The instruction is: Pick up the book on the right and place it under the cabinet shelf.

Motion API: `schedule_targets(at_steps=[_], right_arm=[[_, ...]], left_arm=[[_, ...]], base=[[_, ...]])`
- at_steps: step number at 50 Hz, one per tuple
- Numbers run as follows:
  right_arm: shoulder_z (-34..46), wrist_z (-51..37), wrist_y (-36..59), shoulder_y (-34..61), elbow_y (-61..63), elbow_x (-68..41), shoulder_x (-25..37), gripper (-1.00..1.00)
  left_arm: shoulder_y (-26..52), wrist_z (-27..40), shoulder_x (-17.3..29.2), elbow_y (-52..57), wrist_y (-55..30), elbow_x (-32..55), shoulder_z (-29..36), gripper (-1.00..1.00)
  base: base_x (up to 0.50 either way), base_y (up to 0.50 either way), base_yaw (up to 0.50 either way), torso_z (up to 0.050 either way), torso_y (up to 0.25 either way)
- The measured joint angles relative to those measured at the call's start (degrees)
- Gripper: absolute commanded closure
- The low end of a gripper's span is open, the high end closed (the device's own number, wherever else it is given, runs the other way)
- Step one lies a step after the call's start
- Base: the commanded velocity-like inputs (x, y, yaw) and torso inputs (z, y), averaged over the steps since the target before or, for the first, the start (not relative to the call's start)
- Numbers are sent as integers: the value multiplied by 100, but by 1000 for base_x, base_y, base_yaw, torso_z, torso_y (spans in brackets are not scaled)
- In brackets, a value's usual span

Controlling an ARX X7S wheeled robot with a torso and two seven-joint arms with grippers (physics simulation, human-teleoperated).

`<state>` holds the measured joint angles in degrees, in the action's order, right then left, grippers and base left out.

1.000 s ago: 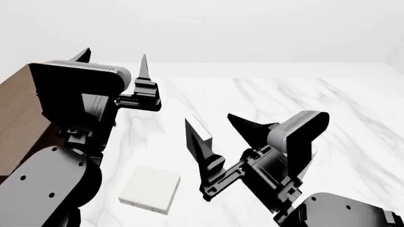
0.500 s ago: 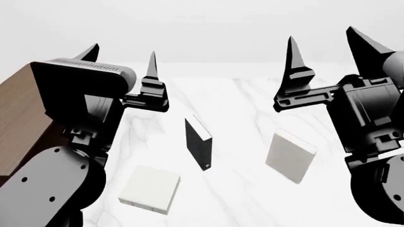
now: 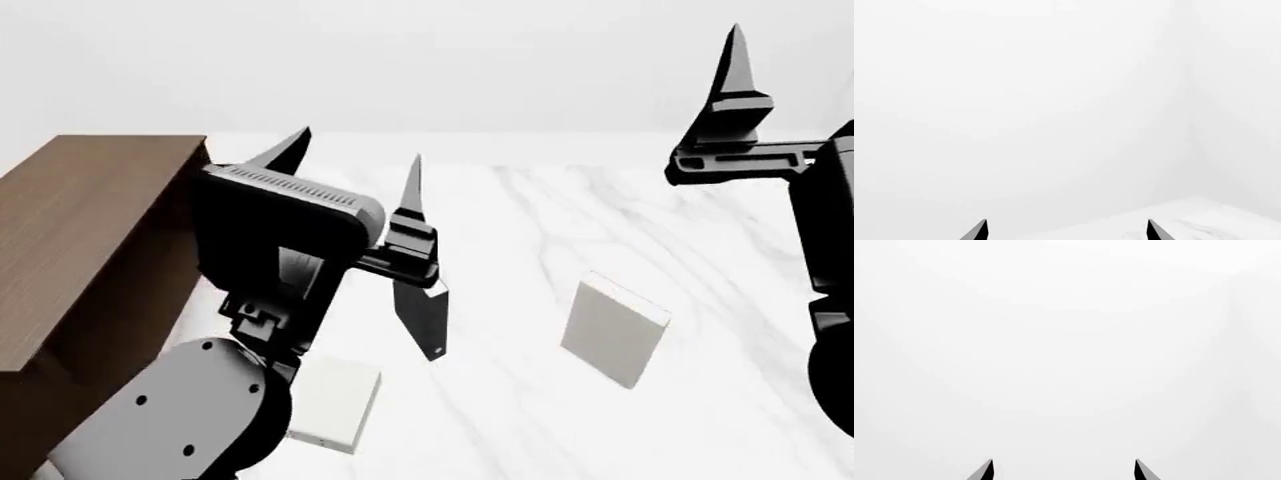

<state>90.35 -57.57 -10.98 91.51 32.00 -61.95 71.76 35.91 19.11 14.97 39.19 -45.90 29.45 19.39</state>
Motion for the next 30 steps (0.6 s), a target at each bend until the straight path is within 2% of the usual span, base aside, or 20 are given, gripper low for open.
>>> schedule_targets(at_steps=[11, 30], right_arm=[[-17, -12, -38, -44, -76, 1, 15, -100], [-11, 24, -57, -152, -163, -9, -93, -100]], left_arm=[[-149, -19, -38, 17, 145, -54, 276, -100], [-217, 41, -8, 123, 201, 10, 355, -100]], base=[[0, 0, 0, 0, -119], [0, 0, 0, -2, -146]])
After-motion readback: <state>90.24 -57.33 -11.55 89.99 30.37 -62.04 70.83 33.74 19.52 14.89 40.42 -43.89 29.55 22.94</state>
